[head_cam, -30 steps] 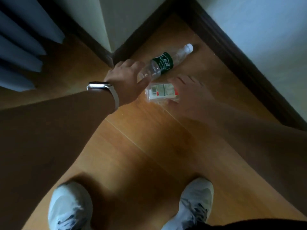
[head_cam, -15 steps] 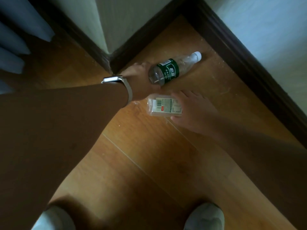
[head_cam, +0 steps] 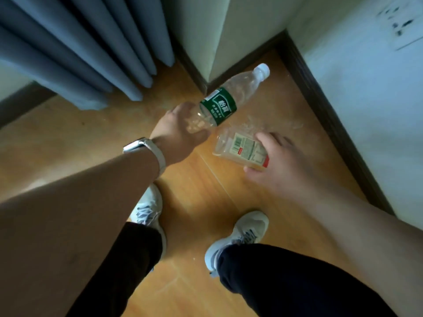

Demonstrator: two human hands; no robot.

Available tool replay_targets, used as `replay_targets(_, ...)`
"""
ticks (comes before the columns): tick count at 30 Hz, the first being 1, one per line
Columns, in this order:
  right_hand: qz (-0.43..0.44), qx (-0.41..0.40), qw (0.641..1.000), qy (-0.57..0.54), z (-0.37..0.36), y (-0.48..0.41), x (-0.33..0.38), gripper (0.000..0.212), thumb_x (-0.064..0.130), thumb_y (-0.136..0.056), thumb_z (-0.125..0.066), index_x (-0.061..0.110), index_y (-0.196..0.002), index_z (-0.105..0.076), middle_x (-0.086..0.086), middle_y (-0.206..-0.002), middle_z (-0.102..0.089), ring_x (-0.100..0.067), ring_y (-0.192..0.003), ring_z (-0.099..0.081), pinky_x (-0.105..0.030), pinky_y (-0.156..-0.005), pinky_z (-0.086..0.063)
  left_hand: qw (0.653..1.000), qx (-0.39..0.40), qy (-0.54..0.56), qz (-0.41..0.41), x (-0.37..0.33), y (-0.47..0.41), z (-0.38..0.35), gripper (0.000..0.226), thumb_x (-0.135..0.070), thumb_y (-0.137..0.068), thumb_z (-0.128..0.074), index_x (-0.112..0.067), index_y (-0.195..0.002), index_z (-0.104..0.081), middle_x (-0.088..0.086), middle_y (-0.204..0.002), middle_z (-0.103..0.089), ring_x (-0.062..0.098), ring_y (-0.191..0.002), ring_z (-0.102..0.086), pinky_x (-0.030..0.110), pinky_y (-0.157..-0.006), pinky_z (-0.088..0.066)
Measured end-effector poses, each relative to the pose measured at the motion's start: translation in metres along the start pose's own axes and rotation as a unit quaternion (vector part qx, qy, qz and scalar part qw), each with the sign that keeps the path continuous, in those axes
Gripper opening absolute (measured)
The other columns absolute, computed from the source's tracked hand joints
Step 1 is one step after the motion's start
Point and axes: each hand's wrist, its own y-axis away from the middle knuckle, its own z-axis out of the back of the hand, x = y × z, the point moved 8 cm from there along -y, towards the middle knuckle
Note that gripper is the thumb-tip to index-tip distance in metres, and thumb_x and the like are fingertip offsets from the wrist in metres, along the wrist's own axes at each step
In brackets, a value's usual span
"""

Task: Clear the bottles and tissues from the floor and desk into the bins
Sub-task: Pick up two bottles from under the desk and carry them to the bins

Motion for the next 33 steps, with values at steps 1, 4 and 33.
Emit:
replay_targets(1, 0.010, 0.000, 1.000, 0.003, 0.016, 0.011, 0.013, 0.068, 0.047, -0.075, -0.070, 0.024, -0.132, -0.041, 0.004, -0.122, -0.052, -0.019, -0.110, -0.047, -0.031, -0.080, -0.041, 1.000, -0.007, 0.003, 0.007, -0.004, 0.019, 0.017, 0.064, -0.049, -0.073, -0.075, -0.031, -0.129, -0.053, -0.006, -0.115, -0.061, 0.014, -0.096, -0.060, 0.026, -0.076, -0.044)
replay_targets(4, 0.039, -0.006, 0.999, -0.004, 0.068, 0.038, 0.051, 0.065, 0.046, -0.075, -0.070, 0.025, -0.130, -0.043, 0.004, -0.121, -0.052, -0.018, -0.108, -0.047, -0.033, -0.082, -0.044, 0.999, -0.031, 0.009, 0.032, -0.021, 0.074, 0.071, 0.065, -0.044, -0.076, -0.075, -0.028, -0.134, -0.050, -0.006, -0.118, -0.058, 0.013, -0.098, -0.059, 0.026, -0.080, -0.043)
replay_targets(33, 0.041, -0.256, 0.965, -0.043, 0.552, 0.227, 0.252, 0.061, 0.048, -0.075, -0.071, 0.027, -0.126, -0.045, 0.006, -0.117, -0.053, -0.014, -0.106, -0.049, -0.035, -0.083, -0.049, 0.942, -0.123, 0.223, -0.220, -0.382, 0.312, 0.458, 0.052, -0.029, -0.080, -0.078, -0.020, -0.125, -0.052, -0.016, -0.110, -0.064, -0.005, -0.092, -0.062, 0.010, -0.077, -0.047)
